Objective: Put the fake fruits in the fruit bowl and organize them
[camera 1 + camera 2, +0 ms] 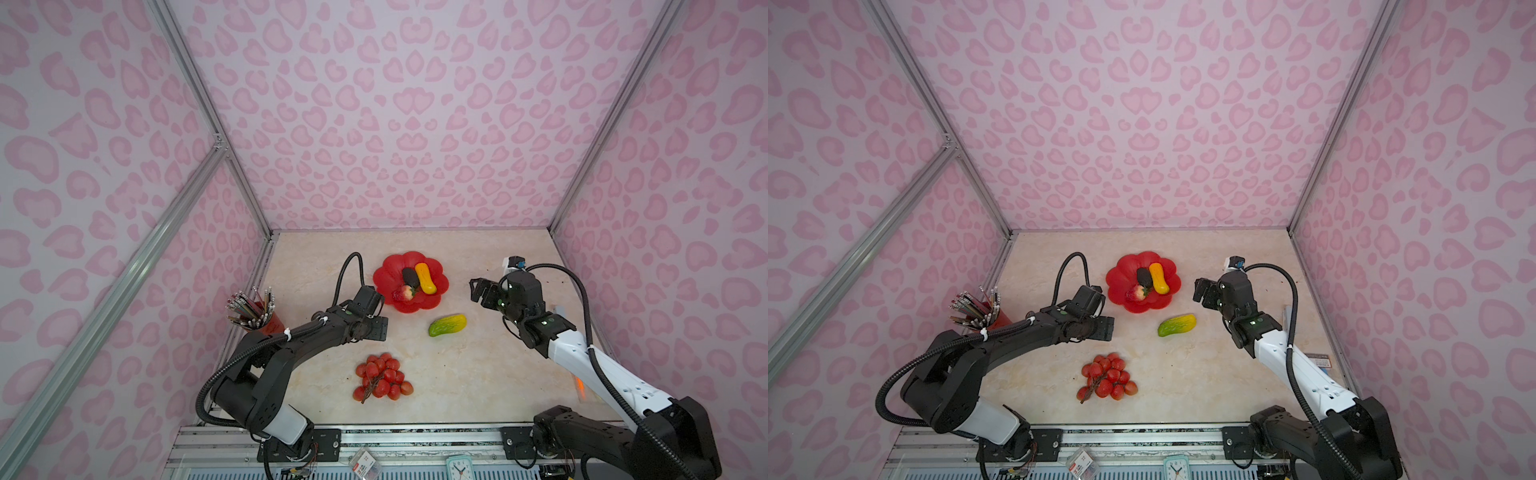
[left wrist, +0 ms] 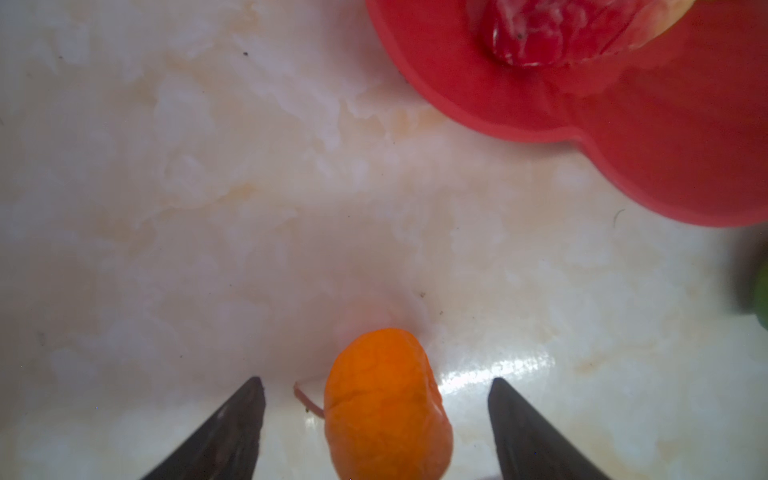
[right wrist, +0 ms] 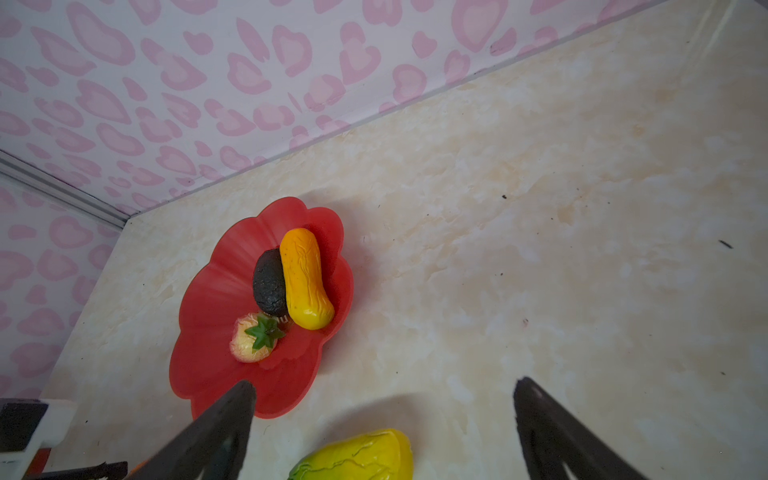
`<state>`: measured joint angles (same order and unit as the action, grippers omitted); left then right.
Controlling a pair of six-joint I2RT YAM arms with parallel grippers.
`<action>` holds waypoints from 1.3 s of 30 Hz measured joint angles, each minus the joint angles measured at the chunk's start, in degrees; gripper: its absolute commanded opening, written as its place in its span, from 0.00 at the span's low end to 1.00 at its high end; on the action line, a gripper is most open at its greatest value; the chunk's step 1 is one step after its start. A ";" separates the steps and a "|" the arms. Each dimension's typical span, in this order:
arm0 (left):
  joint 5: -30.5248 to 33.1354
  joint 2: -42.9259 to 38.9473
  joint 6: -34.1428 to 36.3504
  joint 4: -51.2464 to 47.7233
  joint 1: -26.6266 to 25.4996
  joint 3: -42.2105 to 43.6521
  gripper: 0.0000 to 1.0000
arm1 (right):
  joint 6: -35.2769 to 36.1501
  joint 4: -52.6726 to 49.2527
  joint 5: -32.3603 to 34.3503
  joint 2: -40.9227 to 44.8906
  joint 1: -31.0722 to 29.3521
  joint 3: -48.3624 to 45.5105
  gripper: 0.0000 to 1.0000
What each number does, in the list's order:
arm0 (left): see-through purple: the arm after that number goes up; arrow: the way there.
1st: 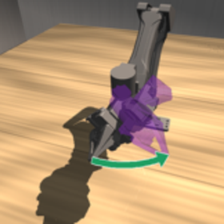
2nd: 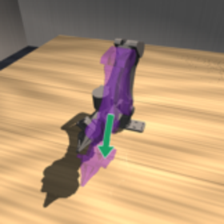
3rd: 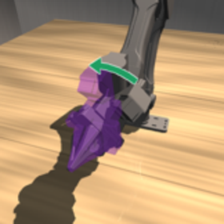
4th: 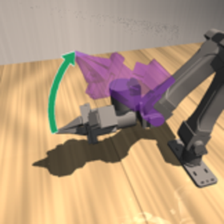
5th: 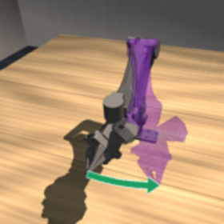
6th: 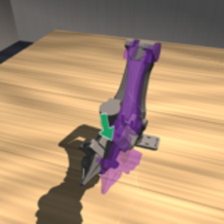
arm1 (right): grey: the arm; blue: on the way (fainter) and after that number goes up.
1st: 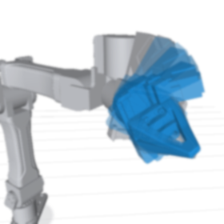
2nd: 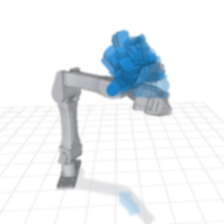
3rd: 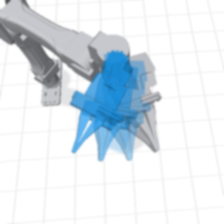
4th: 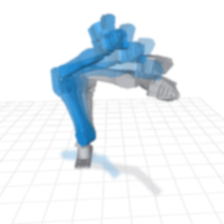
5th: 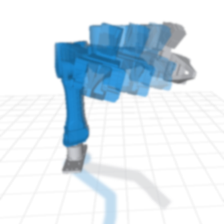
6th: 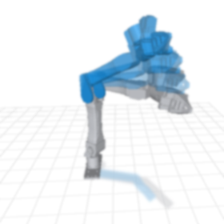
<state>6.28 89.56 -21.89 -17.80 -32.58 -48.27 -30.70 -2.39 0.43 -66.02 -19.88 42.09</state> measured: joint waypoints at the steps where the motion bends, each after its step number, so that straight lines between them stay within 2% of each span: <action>1: 0.00 0.57 -0.09 -0.02 0.00 -0.26 0.80 | 0.00 0.09 0.00 0.00 0.00 0.00 0.97; 8: 0.13 5.25 0.02 0.11 0.00 -3.72 0.53 | 0.00 1.22 0.24 -0.50 0.00 0.00 0.97; 15: 0.09 5.75 0.61 0.94 0.00 -3.17 0.39 | -0.20 1.29 0.92 -0.68 0.00 0.00 0.97; 19: -0.02 2.95 0.61 0.13 0.00 -1.62 0.38 | -0.48 2.14 0.87 -1.51 0.00 0.00 0.96; 23: 0.04 -3.41 1.05 -0.59 0.00 -1.68 0.37 | -0.87 2.08 0.59 -2.82 0.00 1.01 0.96; 28: 0.66 -8.28 3.19 -0.90 0.00 -5.27 0.38 | -0.83 2.05 0.28 -3.63 0.00 1.95 0.96; 31: 1.42 -5.97 5.38 -1.36 0.09 -10.51 0.37 | -0.83 1.99 0.02 -4.04 0.00 1.92 0.96; 39: 1.60 9.75 9.77 -1.40 1.92 -28.59 0.38 | -0.59 0.48 0.02 -3.37 0.00 1.51 0.96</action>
<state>7.88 99.31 -12.12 -19.20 -30.65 -76.86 -31.29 -1.91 0.45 -69.38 -19.88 43.59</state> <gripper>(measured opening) 0.379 0.958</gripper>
